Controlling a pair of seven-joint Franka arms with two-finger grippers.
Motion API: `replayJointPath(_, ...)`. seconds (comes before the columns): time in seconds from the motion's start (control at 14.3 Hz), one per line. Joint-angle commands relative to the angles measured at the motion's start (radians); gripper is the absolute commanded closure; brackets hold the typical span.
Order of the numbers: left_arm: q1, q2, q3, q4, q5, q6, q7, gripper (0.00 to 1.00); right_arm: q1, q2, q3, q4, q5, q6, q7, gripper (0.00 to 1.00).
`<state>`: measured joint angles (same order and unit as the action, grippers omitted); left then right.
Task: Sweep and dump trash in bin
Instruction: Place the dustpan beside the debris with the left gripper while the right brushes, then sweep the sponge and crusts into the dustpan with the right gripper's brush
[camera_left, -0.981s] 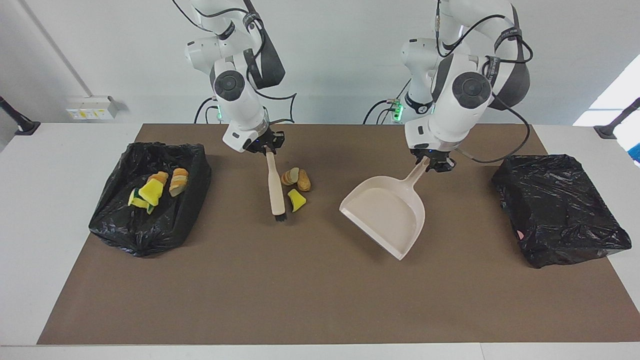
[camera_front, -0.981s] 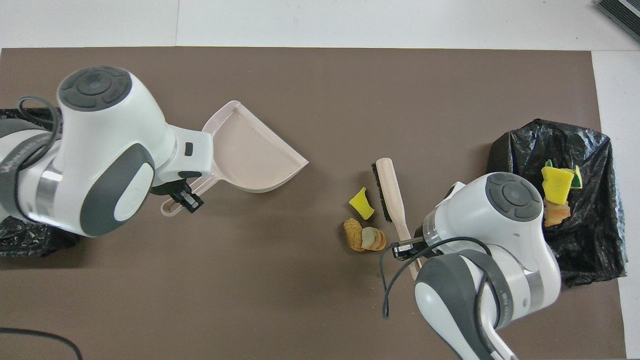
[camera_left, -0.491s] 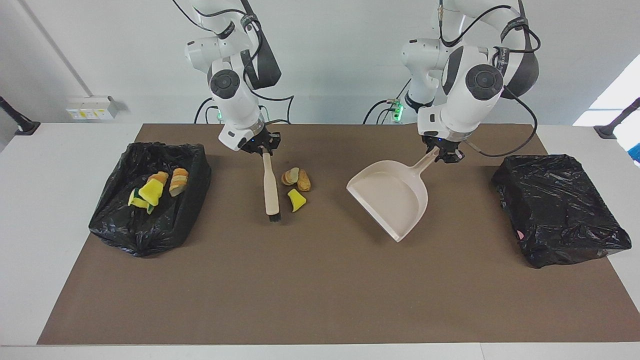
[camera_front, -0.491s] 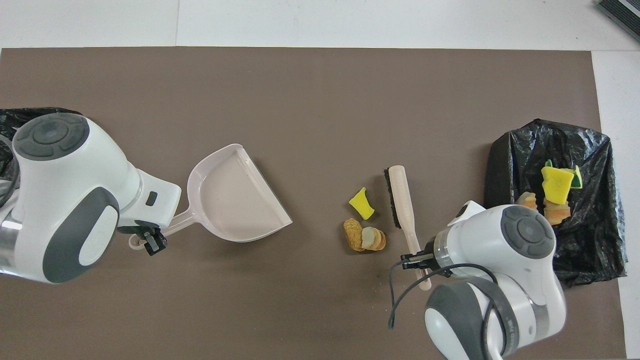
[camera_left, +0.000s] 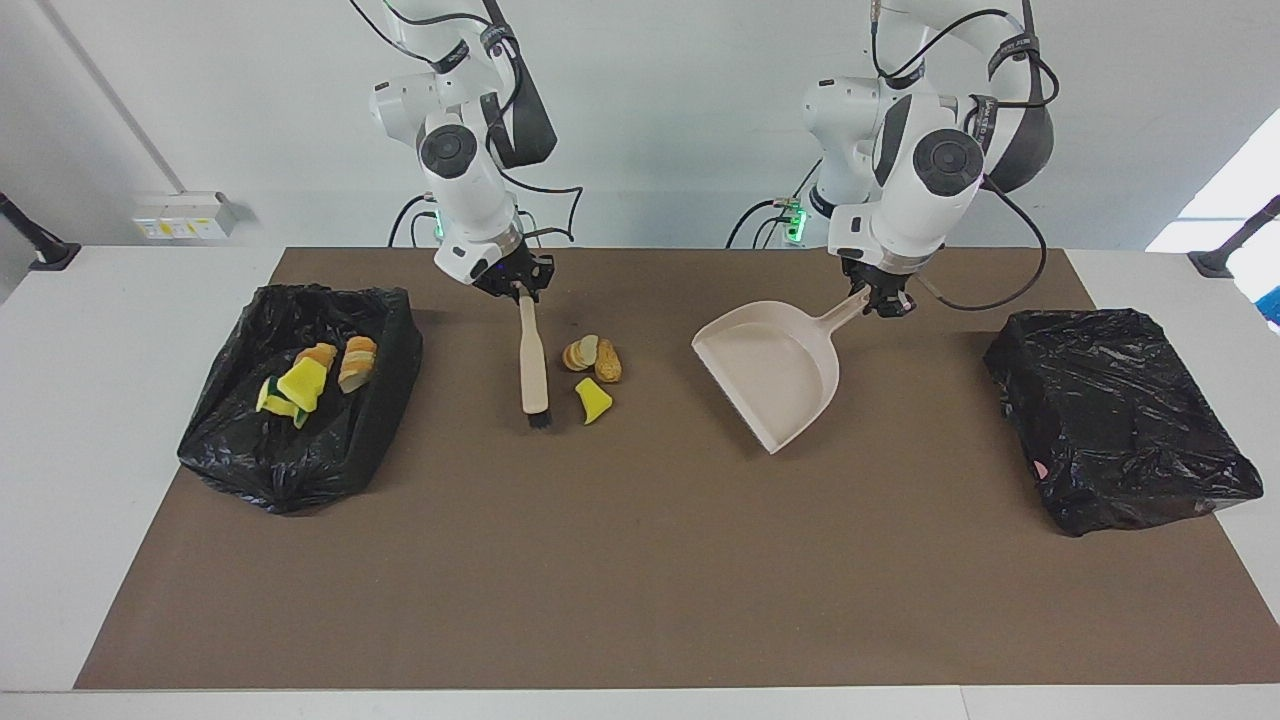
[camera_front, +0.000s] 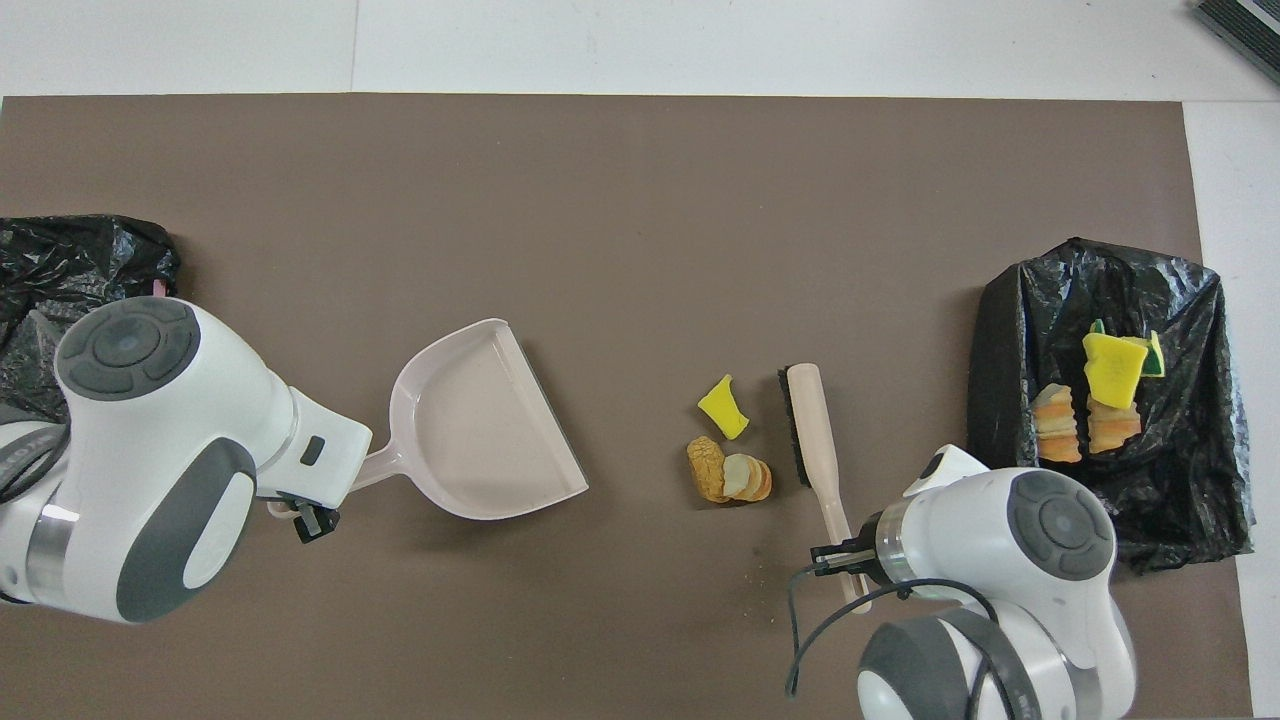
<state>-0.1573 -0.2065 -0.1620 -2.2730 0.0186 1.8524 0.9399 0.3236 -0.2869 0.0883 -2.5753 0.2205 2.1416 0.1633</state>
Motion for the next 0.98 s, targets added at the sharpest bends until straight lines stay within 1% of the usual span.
replayJointPath(0.0, -0.047, -0.044, 0.006, -0.088, 0.017, 0.085, 0.013, 1.00, 0.009, 0.014, 0.004, 0.000, 0.005, 0.032, 0.012, 1.00)
replayJointPath(0.14, -0.056, -0.044, 0.004, -0.117, 0.017, 0.114, 0.007, 1.00, 0.017, 0.050, 0.005, 0.018, 0.005, 0.034, 0.027, 1.00)
replayJointPath(0.42, -0.097, -0.044, 0.004, -0.177, 0.017, 0.191, 0.000, 1.00, 0.090, 0.129, 0.005, 0.102, 0.005, 0.037, 0.140, 1.00)
replayJointPath(0.63, -0.099, -0.034, 0.002, -0.178, 0.017, 0.228, 0.000, 1.00, 0.135, 0.196, 0.005, 0.165, 0.007, 0.044, 0.165, 1.00)
replayJointPath(0.91, -0.105, -0.033, 0.002, -0.178, 0.017, 0.231, 0.000, 1.00, 0.201, 0.262, 0.007, 0.259, 0.019, 0.047, 0.188, 1.00)
